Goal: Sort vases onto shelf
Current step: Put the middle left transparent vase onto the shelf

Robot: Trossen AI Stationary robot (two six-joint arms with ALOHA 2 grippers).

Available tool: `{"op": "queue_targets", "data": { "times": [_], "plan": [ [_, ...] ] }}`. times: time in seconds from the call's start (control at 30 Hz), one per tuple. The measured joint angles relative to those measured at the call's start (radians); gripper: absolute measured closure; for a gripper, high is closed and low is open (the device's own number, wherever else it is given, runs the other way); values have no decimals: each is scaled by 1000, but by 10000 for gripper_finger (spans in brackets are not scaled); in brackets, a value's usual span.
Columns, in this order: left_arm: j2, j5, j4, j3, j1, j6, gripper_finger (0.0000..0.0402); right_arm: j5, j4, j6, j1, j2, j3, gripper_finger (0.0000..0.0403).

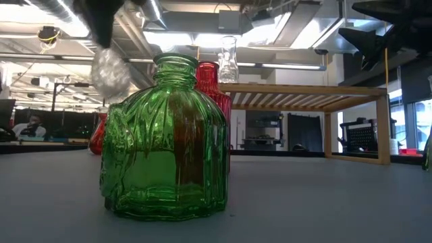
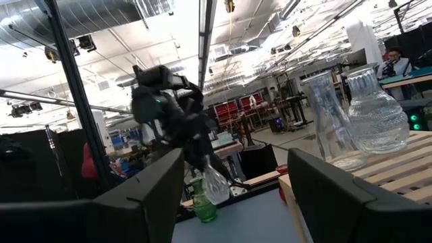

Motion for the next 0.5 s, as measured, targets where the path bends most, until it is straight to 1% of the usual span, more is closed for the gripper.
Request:
{"op": "queue_targets", "data": {
  "times": [0.13,0.23,0.33,0.5],
  "plan": [
    [99,-40,-45,163,2,89,372,12,0,0,0,0,0,152],
    [178,-34,-88,288,18,172,372,-2,-13,6,0,0,0,152],
    [251,-34,-81,407,44,280,373,-10,-17,8,0,0,0,152],
    [353,-72,-83,605,107,424,372,-14,-17,8,0,0,0,152]
  ]
}}
